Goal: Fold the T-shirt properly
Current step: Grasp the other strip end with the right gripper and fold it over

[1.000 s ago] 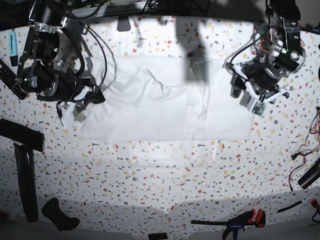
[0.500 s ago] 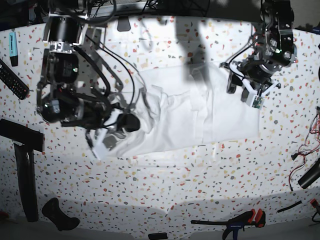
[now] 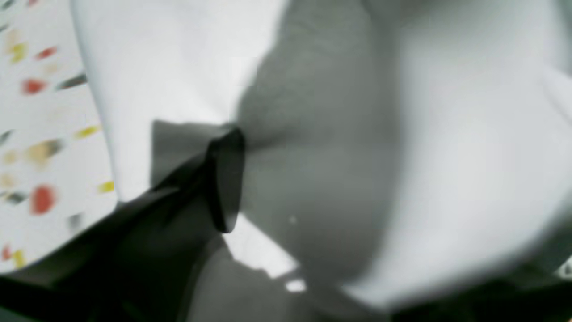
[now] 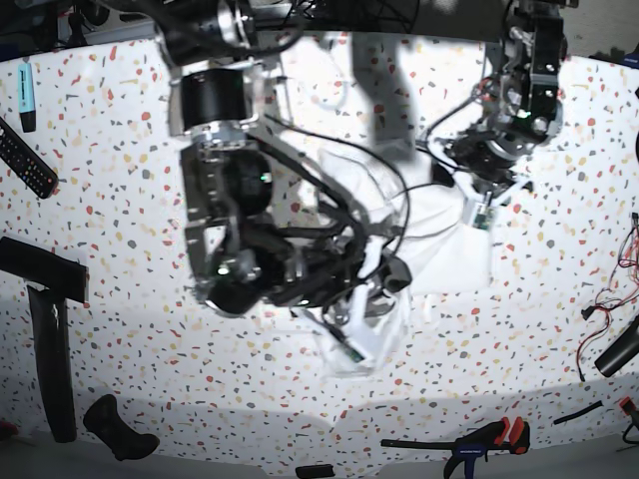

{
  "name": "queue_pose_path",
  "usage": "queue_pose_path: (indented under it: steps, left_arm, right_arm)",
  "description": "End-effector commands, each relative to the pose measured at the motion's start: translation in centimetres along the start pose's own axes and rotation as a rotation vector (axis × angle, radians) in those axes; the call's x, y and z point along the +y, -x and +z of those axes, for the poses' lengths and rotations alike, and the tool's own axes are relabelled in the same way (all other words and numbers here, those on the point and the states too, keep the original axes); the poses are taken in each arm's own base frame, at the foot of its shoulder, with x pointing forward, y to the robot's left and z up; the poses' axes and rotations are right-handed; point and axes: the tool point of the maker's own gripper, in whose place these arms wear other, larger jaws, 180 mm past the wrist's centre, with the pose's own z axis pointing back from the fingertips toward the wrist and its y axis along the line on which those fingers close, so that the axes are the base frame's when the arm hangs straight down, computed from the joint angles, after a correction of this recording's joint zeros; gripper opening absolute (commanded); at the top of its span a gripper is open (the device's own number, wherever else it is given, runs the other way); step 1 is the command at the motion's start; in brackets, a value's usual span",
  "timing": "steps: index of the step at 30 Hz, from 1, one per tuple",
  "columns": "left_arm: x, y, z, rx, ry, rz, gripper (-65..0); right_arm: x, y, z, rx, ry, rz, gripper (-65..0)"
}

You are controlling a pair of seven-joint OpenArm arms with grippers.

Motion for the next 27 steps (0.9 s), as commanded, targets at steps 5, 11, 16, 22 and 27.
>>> queue_pose_path:
  steps: [5,11,16,22,27]
  left_arm:
    - [-1.5,1.7,-0.1,0.076,0.051,-0.008,-36.9]
    - [-1.5,-1.0,0.8,0.05,0.04,-0.055,-36.9]
    - [-1.7,-4.8,2.4,-0.029,0.02,-0.115,-36.8]
    - [-0.8,-6.0,3.8,-0.006,-0.055,-0.202,-36.9]
    - [2.4,-6.1,5.1,0.053,-0.229,-0.309,-36.8]
  right_arm:
    - [0.7,-1.9,-0.2,-0.056,0.008,0.045,-65.0]
    - [1.2,-0.9,-0.5,-0.031,-0.004,0.036,-65.0]
    - [1.5,0.4,-0.7,-0.014,-0.015,0.013,-65.0]
    - [1.5,0.5,-0.7,-0.005,-0.018,0.013,-65.0]
    - [1.5,0.5,-0.7,-0.005,-0.018,0.012,-65.0]
